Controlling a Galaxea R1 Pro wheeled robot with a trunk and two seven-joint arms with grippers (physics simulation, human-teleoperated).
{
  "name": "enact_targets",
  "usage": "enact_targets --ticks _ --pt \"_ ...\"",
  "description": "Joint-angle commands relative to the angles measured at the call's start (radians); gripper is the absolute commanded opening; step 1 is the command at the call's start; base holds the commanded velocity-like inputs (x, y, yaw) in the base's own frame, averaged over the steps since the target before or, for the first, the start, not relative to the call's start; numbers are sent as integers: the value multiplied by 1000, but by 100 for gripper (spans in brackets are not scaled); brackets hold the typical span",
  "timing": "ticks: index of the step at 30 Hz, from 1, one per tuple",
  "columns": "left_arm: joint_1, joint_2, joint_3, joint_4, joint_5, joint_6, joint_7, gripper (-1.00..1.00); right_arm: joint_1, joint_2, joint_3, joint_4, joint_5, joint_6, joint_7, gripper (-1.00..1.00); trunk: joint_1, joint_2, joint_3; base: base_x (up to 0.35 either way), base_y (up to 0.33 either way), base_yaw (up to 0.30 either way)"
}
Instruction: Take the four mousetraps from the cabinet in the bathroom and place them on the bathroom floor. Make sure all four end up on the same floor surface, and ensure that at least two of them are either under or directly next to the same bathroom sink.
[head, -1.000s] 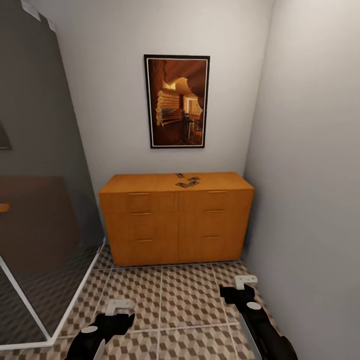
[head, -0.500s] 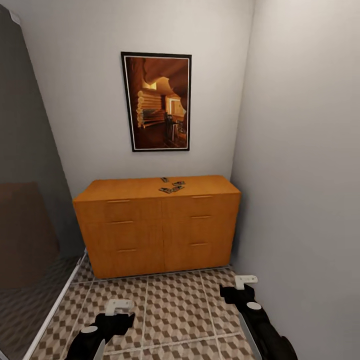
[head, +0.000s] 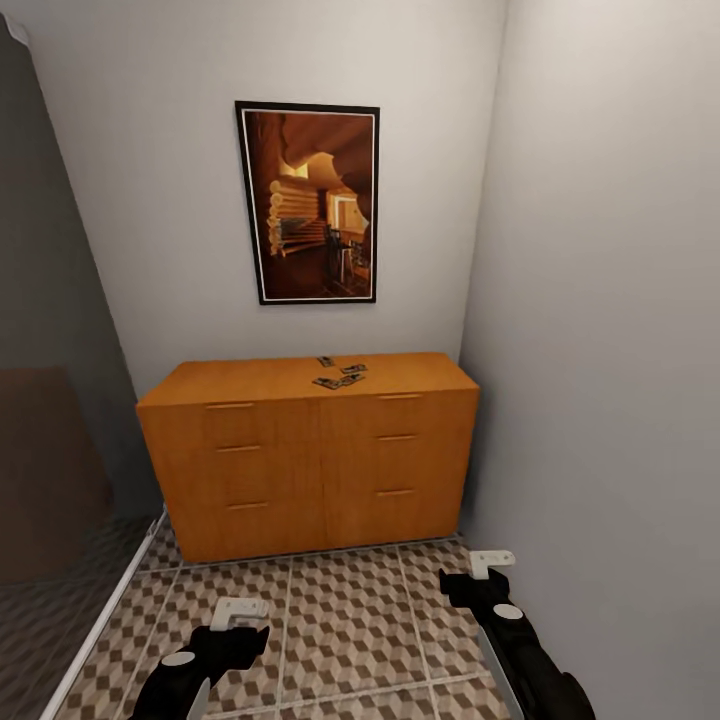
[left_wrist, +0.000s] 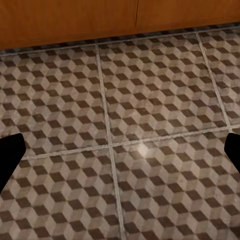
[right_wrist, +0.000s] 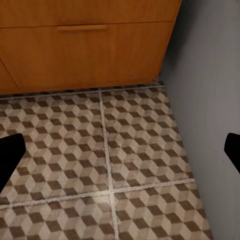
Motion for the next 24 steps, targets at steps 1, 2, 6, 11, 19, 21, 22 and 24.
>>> enact_targets --ticks 1,2,6,11,19,21,22,24 --pt "0 0 0 -2 0 5 0 100 0 0 2 -1 5 7 -4 100 0 -1 -1 9 -1 0" --pt "0 0 0 -2 0 5 0 100 0 0 2 -1 5 7 -4 100 0 -1 -1 19 -1 0" --pt "0 0 0 -3 0 5 0 100 0 0 2 -1 5 7 -5 100 0 -1 -1 61 -1 0" --pt "0 0 0 -3 0 5 0 100 0 1 2 -1 5 7 -7 100 0 -1 -1 129 0 0" --pt "0 1 0 -3 0 5 0 100 0 0 2 -1 5 7 -6 100 0 -1 0 127 0 105" --pt "0 0 0 -3 0 5 0 100 0 0 2 -1 5 7 -6 100 0 -1 1 67 0 72" --pt "0 0 0 -3 0 5 0 100 0 0 2 -1 5 7 -6 100 0 -1 1 42 0 45" --pt "0 0 0 -3 0 5 0 100 0 0 2 -1 5 7 -6 100 0 -1 1 27 0 29"
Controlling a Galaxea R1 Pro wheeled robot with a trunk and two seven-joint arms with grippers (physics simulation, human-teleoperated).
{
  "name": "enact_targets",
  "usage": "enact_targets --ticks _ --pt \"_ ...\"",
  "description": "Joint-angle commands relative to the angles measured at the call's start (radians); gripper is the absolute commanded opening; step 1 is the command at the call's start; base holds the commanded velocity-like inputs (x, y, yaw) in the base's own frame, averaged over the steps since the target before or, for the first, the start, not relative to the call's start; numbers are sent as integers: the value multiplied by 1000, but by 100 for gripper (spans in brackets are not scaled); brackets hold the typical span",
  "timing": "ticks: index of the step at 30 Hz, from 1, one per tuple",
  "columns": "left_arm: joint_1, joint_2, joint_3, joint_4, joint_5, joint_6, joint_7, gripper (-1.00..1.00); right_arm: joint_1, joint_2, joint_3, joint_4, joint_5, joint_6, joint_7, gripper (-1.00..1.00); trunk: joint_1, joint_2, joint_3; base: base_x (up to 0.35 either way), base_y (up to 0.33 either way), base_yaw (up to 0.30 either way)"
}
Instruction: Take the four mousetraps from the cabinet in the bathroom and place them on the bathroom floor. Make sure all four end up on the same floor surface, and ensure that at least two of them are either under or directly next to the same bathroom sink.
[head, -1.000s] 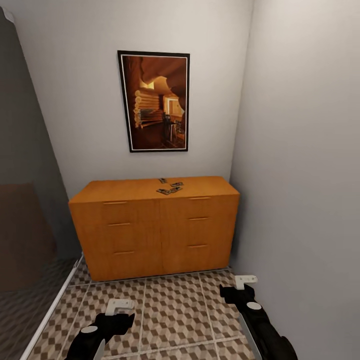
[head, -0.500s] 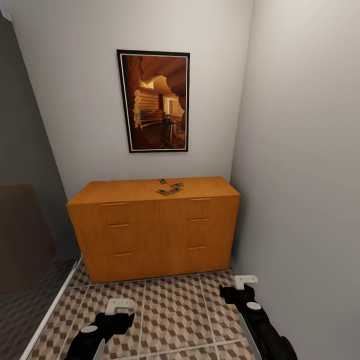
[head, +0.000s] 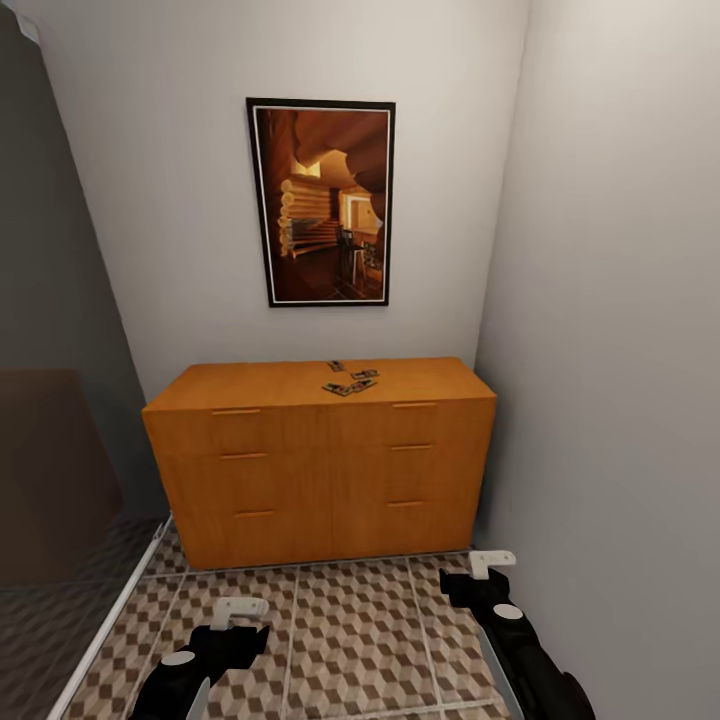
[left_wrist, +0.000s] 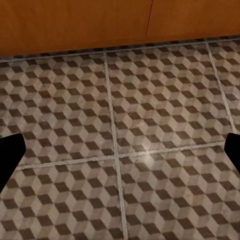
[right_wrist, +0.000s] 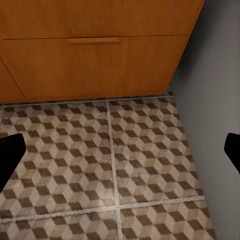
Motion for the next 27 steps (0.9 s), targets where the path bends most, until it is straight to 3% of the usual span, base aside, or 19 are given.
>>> enact_targets --ticks 1,22,27 --pt "-1 0 0 -1 0 5 0 100 0 0 2 -2 5 7 -4 100 0 -1 -1 17 0 18" --pt "-1 1 -1 3 0 5 0 100 0 1 2 0 4 7 -4 100 0 -1 -1 2 0 2" --pt "-1 1 -3 13 1 -8 0 100 0 1 2 10 3 -25 -3 100 0 -1 -1 0 0 0"
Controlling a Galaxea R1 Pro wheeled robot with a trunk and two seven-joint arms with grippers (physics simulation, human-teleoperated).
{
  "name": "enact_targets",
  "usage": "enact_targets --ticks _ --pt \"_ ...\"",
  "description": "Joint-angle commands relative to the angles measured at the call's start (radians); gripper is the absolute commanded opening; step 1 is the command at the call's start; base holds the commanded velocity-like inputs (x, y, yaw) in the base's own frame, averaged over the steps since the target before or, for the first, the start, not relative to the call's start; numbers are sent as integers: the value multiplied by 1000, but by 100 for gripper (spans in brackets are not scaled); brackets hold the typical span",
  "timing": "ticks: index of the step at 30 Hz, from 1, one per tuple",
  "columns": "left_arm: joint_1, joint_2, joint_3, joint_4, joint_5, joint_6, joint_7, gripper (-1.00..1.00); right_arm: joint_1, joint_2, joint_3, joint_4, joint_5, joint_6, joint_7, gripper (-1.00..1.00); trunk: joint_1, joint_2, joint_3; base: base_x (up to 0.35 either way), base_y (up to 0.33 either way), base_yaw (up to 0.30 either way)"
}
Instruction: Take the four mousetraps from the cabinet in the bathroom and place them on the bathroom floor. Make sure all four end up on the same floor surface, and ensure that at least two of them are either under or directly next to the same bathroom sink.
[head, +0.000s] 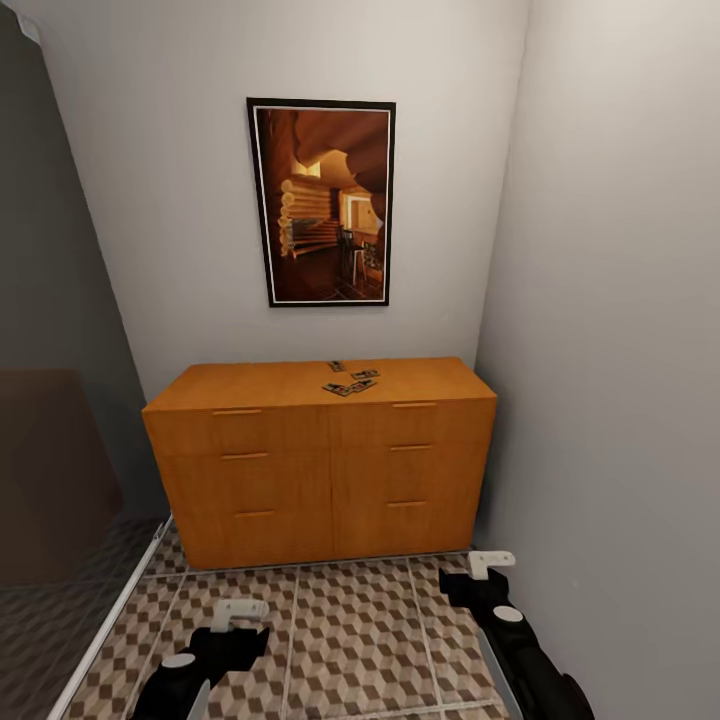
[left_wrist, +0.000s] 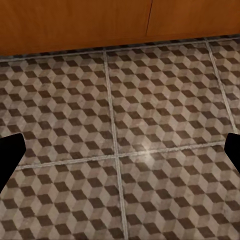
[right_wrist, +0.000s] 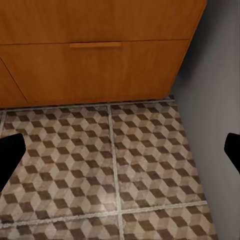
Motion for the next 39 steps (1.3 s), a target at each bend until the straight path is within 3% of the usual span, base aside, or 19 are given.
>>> enact_targets --ticks 1,11,17,23,24,29,34,39 --pt "-1 0 0 4 0 1 0 100 0 0 2 2 5 -2 -4 100 0 -1 -1 0 0 0" --pt "-1 0 -1 126 0 -99 0 100 0 0 3 151 6 -126 0 100 0 -1 -1 0 0 0" --pt "-1 6 0 263 -2 -200 0 100 0 12 3 312 6 -258 0 100 0 -1 -1 0 0 0" --pt "0 32 2 475 0 -370 0 100 0 16 4 524 8 -436 1 100 0 -1 -1 0 0 0" --pt "0 38 3 552 0 -446 0 100 0 16 3 576 8 -496 1 100 0 -1 -1 0 0 0" --pt "0 49 4 721 1 -664 1 100 0 11 4 696 9 -625 2 100 0 -1 -1 0 0 0" --pt "1 64 5 825 3 -783 1 100 0 10 3 802 9 -679 3 100 0 -1 -1 0 0 0" --pt "1 70 5 878 3 -849 1 100 0 10 3 861 9 -721 4 100 0 -1 -1 0 0 0"
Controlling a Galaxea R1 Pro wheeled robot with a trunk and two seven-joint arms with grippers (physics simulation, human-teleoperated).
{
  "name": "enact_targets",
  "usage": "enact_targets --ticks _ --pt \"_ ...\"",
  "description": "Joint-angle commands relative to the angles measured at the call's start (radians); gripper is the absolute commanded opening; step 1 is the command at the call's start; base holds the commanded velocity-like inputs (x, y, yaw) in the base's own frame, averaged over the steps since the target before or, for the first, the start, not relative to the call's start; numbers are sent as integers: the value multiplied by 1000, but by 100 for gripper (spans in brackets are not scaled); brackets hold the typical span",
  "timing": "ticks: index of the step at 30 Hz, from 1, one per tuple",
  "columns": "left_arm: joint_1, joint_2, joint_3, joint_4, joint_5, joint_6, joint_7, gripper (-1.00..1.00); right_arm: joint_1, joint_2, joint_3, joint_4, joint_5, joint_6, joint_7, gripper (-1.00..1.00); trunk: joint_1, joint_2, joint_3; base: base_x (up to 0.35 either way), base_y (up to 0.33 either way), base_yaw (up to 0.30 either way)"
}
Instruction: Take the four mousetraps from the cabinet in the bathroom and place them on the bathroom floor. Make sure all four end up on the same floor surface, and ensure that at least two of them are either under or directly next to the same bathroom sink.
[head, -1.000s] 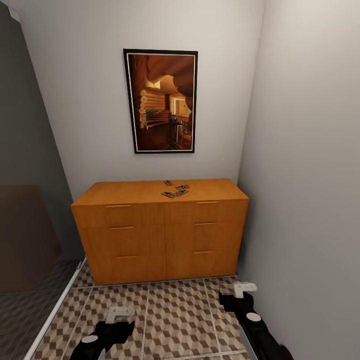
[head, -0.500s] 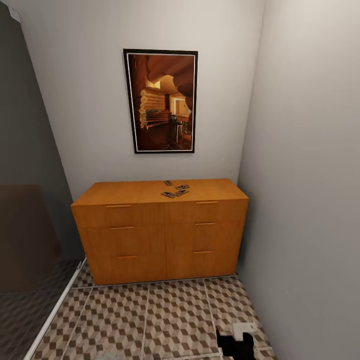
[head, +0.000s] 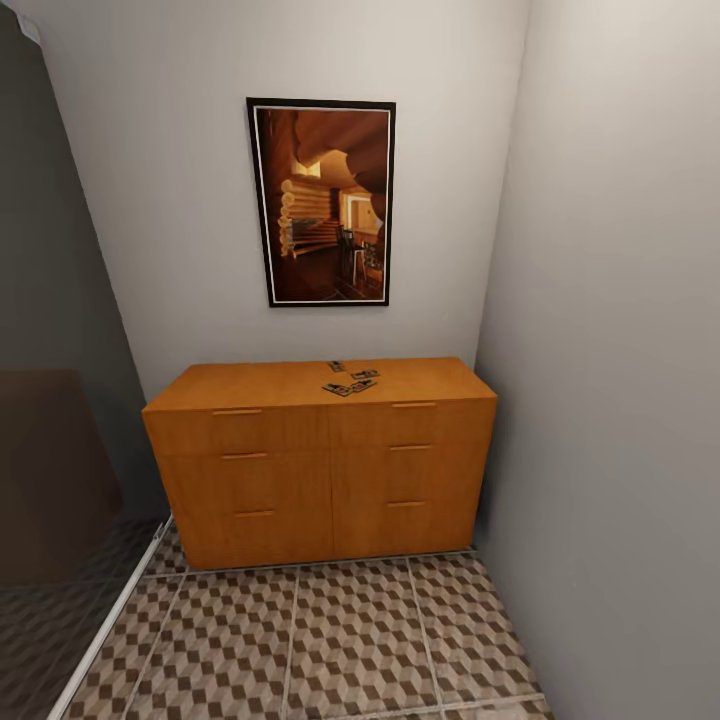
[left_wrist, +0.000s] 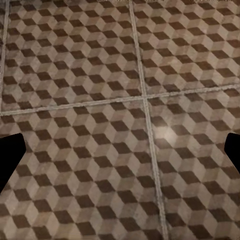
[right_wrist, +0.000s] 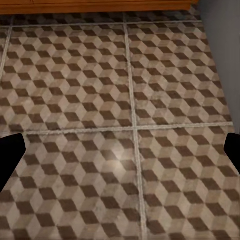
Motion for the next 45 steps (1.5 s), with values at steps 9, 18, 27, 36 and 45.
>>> enact_targets --ticks 9,18,27,36,45 --pt "-1 3 -4 21 1 -57 1 100 -1 1 2 32 6 -43 -7 100 0 -1 -1 0 0 0" --pt "-1 3 -4 33 1 -61 2 100 0 2 2 34 36 -46 -7 100 0 -1 -1 0 0 0" --pt "-1 3 -4 44 1 -62 2 100 0 3 2 34 54 -46 -7 100 0 -1 -1 0 0 0" --pt "-1 3 -4 45 1 -62 2 100 0 2 2 34 55 -46 -7 100 0 -1 -1 0 0 0" --pt "-1 3 -4 44 1 -62 2 100 0 2 2 34 55 -46 -8 100 0 -1 -1 0 0 0"
